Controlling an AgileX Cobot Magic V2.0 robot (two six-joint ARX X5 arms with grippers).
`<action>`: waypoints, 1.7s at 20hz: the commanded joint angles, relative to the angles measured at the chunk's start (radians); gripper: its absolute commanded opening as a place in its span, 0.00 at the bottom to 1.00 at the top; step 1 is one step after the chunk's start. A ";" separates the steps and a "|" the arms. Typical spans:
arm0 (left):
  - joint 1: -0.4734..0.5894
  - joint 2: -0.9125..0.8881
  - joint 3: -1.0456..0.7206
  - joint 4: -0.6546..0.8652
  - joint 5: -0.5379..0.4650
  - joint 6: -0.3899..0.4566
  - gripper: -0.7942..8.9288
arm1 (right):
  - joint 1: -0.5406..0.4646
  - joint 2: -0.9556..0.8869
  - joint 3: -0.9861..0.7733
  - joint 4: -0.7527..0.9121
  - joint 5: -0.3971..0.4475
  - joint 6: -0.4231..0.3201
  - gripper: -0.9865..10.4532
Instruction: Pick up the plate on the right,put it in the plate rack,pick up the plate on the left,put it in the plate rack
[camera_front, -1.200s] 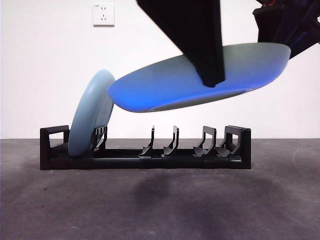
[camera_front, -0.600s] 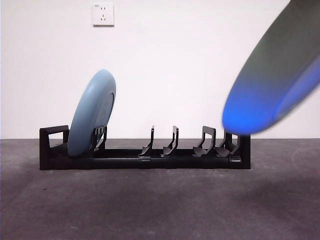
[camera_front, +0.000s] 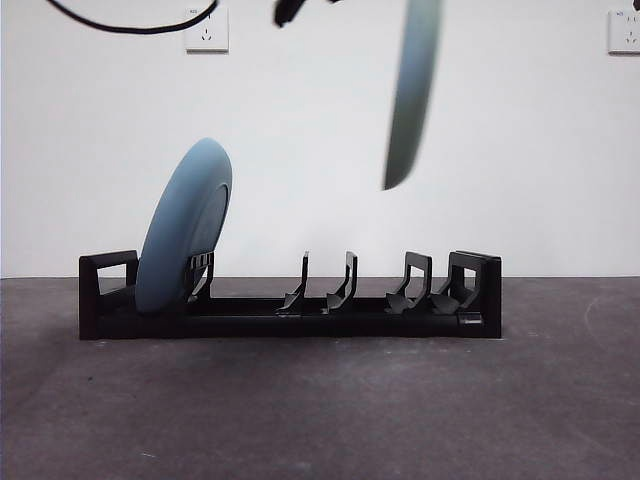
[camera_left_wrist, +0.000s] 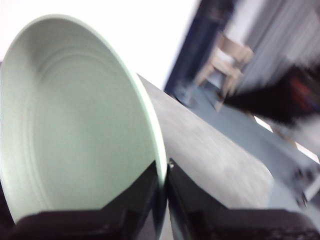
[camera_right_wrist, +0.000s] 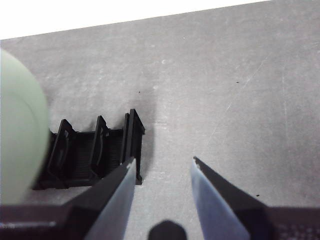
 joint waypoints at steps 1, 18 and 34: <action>0.064 0.001 -0.004 0.018 0.010 -0.043 0.07 | 0.000 0.001 0.000 0.002 0.002 0.007 0.25; 0.247 0.193 -0.004 0.111 0.154 -0.098 0.07 | 0.000 0.010 0.000 0.017 -0.002 0.011 0.25; 0.236 0.230 -0.004 -0.032 0.240 -0.091 0.32 | 0.003 0.017 0.000 0.026 -0.045 0.018 0.25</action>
